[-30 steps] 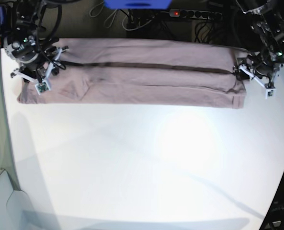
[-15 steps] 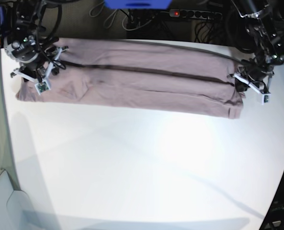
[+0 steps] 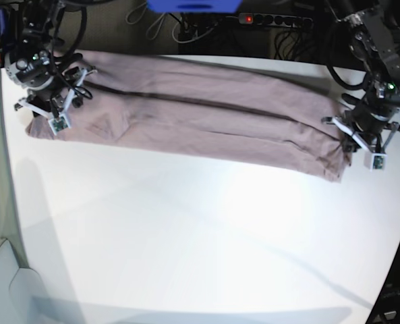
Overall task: Layout the t-shirt on the table in an organized manner, then fold the t-shirt properly
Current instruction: 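Grasp the strip end with the left gripper and fold it toward the right gripper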
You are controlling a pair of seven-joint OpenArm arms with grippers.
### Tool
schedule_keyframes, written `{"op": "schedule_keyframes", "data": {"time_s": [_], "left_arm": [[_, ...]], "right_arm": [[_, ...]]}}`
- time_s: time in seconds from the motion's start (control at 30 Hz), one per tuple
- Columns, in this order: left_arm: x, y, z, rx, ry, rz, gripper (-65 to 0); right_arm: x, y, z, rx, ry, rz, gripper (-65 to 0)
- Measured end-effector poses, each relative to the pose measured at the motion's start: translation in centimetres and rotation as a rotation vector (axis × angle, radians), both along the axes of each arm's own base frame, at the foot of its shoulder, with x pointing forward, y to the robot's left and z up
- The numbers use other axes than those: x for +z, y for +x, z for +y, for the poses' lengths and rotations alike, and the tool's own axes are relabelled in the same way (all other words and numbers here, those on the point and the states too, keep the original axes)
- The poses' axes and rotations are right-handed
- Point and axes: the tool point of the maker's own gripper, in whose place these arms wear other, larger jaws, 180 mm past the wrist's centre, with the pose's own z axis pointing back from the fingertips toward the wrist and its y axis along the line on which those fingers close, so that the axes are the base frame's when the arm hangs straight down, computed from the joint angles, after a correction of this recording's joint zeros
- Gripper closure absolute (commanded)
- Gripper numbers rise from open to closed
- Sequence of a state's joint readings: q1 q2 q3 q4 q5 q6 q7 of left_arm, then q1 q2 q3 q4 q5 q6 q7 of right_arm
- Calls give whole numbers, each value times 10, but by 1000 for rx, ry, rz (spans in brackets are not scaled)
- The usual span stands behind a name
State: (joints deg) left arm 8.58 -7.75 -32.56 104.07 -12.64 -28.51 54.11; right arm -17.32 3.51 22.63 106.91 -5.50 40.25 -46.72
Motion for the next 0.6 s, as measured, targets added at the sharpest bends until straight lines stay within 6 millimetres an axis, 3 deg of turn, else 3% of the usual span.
{"op": "schedule_keyframes", "data": {"time_s": [0.13,0.3,0.6], "left_arm": [[3,5,-29,-89,15,22,0],[-7,8,-82,-183,-24,44,0],[-21,-7,-205,-414,-43,90,0]], "right_arm": [[0,0,0,0,-1,2,-314],[3,6,0,0,0,-14,-314],[7,13,-1,1,-3,-32,-314]]}}
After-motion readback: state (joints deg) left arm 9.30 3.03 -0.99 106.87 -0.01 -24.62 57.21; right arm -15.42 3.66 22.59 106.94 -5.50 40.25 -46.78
